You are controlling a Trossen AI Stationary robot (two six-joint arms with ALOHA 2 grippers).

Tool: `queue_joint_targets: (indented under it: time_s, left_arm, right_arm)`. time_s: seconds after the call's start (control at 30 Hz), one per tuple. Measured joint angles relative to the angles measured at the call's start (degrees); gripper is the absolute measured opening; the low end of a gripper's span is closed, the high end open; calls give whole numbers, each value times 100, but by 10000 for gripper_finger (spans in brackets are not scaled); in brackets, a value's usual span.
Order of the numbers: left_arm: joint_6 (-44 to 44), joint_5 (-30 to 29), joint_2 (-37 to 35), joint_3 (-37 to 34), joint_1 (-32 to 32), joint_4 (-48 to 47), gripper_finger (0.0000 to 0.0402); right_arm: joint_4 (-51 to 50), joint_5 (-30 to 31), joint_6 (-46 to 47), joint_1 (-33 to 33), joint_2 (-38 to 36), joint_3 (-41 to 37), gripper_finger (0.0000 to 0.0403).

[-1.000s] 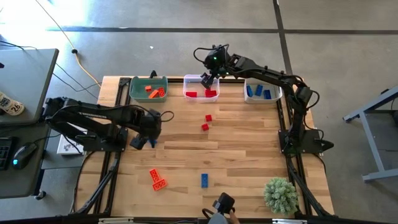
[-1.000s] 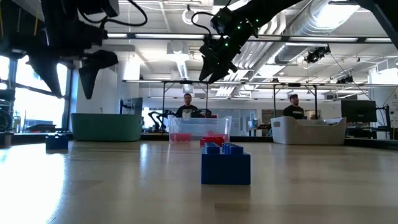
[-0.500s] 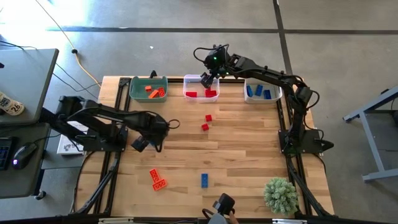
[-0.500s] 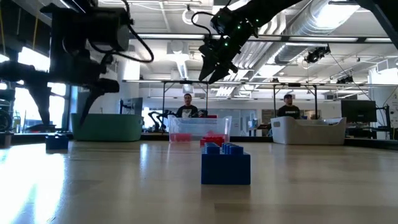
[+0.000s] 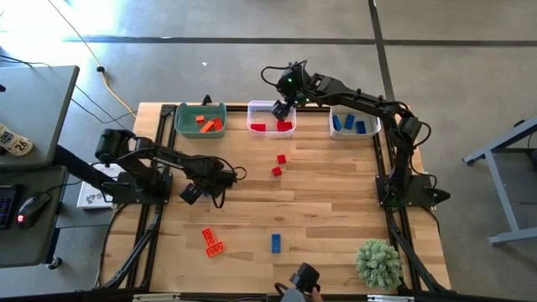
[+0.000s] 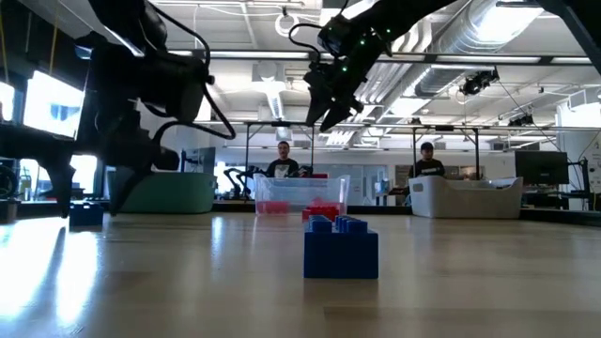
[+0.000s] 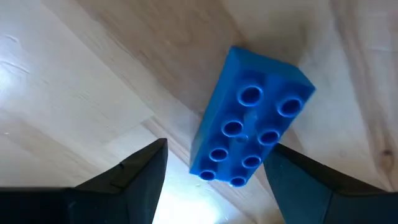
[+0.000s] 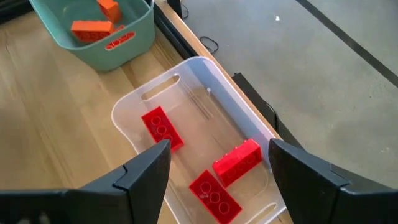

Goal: Sort & place blocks by color
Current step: Put the blue game piece into the white bin

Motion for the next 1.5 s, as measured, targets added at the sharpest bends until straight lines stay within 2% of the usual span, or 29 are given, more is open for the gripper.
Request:
queue_joint_targets:
  time_s: [0.13,0.23,0.5,0.57,0.9,1.03,1.3,1.5]
  left_arm:
    - [-129,3,185,0,2,16,246]
    - [-204,52,324,25,-2,-7,227]
    - [-447,94,377,17,0,-31,128]
    - [-470,100,346,16,0,-40,112]
    - [-911,-56,-144,-7,26,113,112]
    - [-1025,-219,-414,-7,183,328,112]
    - [-1442,-320,-947,-2,770,1188,112]
    - [-1984,-334,-1211,0,1063,1972,112]
  right_arm:
    - [-108,0,15,0,0,0,259]
    - [-208,0,22,0,0,0,259]
    - [-379,-115,122,2,0,0,259]
    - [-414,-314,242,2,0,0,259]
    - [-1132,-2151,930,25,0,0,259]
    - [-1216,-2517,1109,180,0,0,259]
    - [-1167,-2312,1428,792,0,0,259]
    - [-803,-1710,1967,1210,0,0,259]
